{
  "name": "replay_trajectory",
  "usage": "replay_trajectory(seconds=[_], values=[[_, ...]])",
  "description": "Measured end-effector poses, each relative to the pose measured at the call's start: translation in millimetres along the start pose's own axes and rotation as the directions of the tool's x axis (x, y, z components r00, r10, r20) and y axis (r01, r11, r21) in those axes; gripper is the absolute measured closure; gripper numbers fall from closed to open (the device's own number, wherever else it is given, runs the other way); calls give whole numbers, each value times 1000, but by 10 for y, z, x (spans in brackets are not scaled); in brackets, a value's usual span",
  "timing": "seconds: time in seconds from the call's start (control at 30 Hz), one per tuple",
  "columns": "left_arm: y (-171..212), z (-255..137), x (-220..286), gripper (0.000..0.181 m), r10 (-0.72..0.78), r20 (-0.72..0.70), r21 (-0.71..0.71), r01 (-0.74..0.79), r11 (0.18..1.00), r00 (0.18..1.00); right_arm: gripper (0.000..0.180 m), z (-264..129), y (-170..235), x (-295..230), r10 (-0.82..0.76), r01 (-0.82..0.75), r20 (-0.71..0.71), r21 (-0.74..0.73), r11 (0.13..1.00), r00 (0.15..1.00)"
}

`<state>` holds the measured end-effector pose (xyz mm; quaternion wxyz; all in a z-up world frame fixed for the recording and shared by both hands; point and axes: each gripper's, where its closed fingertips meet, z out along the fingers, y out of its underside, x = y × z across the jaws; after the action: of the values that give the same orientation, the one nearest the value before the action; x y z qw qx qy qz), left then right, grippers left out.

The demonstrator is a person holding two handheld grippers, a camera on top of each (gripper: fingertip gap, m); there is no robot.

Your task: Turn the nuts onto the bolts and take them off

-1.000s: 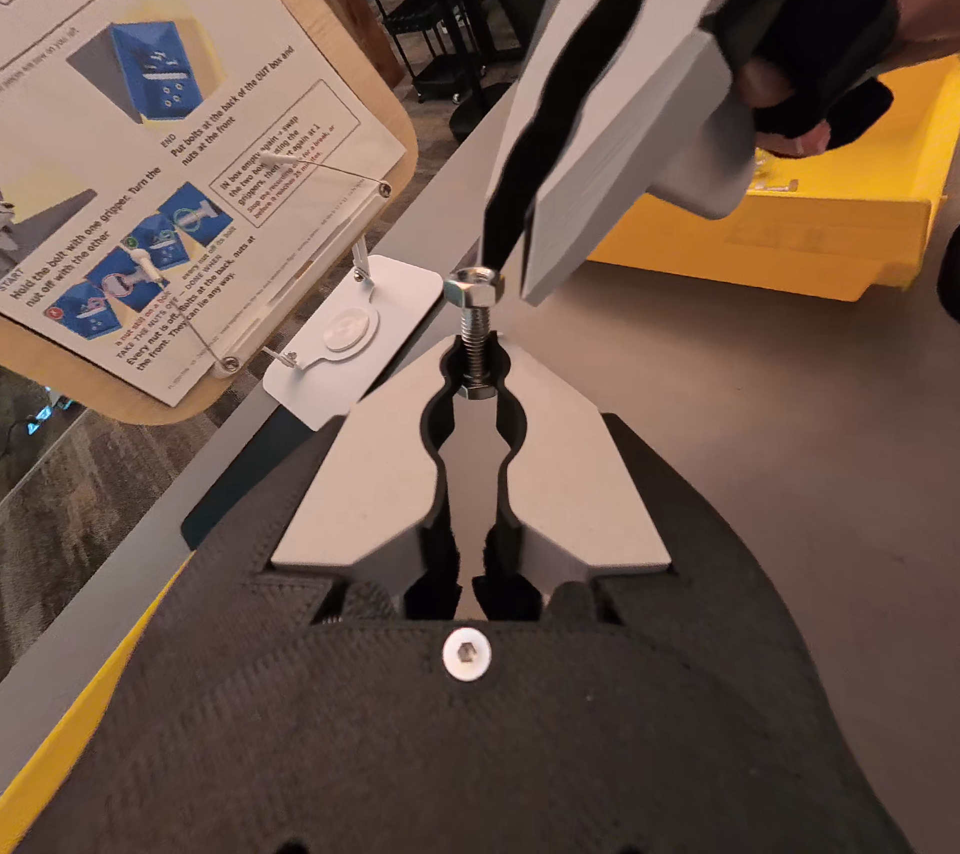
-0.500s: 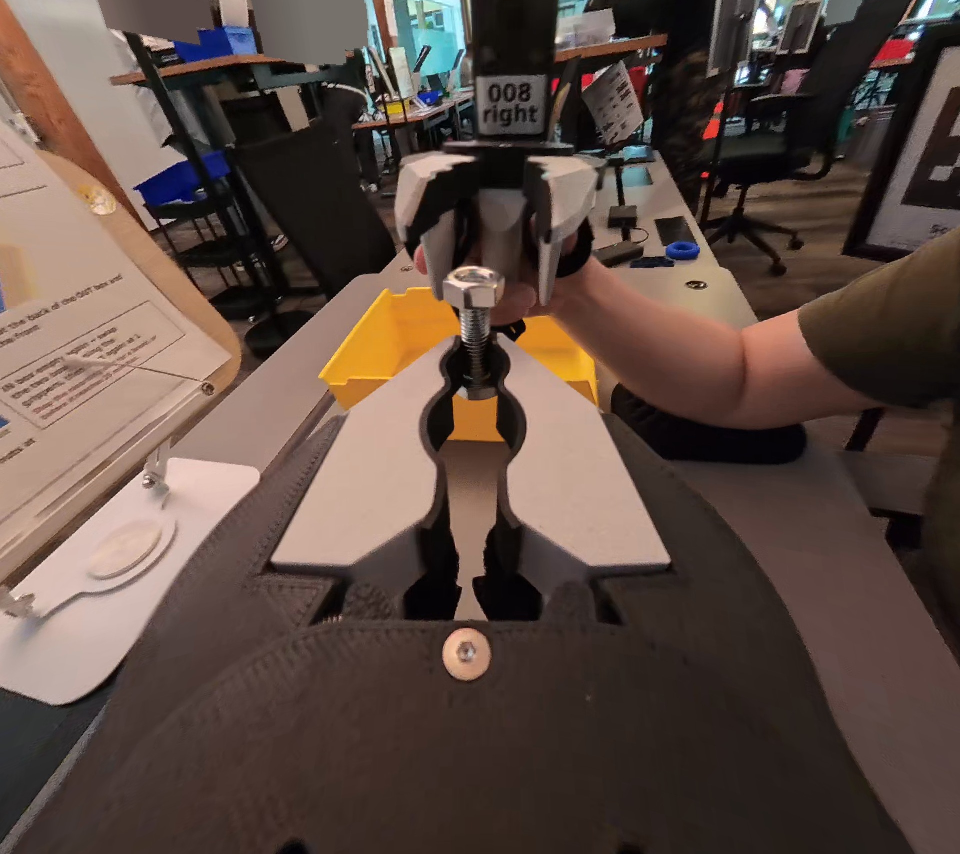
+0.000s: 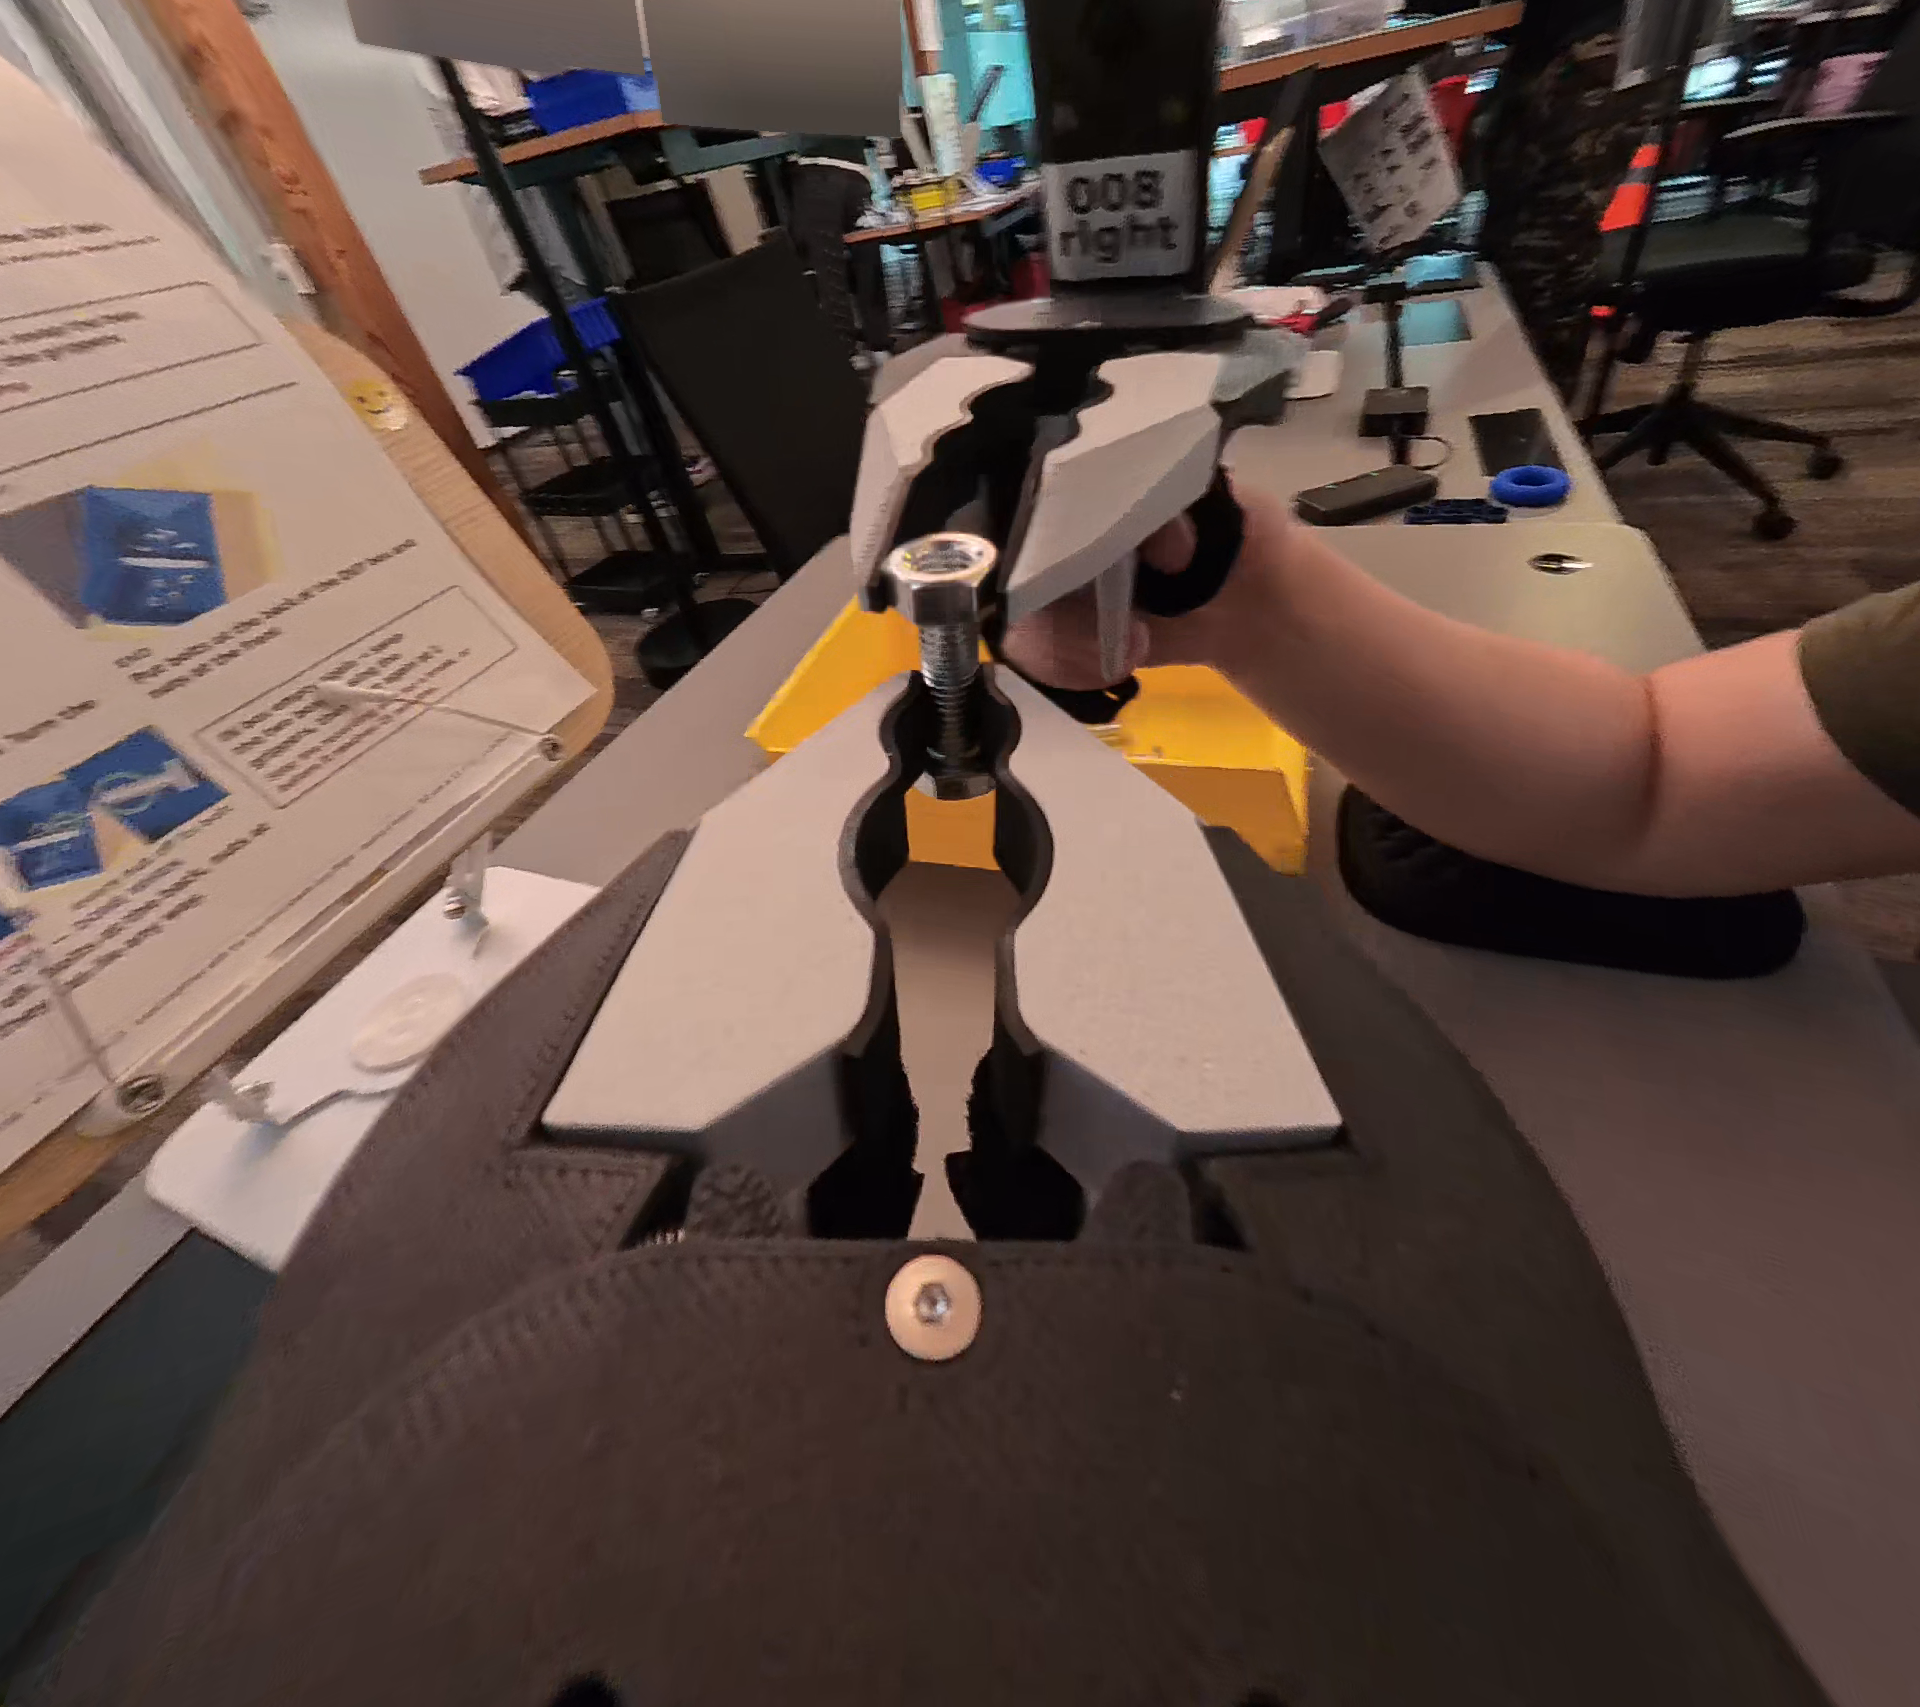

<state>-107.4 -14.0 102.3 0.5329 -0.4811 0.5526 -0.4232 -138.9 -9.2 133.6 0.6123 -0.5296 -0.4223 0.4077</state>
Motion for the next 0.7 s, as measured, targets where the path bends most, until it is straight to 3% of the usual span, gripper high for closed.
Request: replay_trajectory(seconds=[0.03,0.17,0.37,0.5,0.7], values=[[-1,-9,-64,173,11,54,-3,-11,1000,998,163,23,-7,49,0,0,-42,10,1000,999],[-39,-78,-236,173,45,203,2,-46,999,978,163,126,-60,132,-43,60,-177,92,994,983],[-27,-101,-283,173,48,228,-11,-47,999,972,163,141,-51,155,-91,114,-226,90,989,970],[-41,-70,-119,173,49,111,-19,-47,999,993,150,69,-80,15,-152,160,-107,67,985,983],[-91,-52,188,173,44,-69,-16,-45,999,997,151,-124,-201,-198,-116,106,82,120,987,990]])
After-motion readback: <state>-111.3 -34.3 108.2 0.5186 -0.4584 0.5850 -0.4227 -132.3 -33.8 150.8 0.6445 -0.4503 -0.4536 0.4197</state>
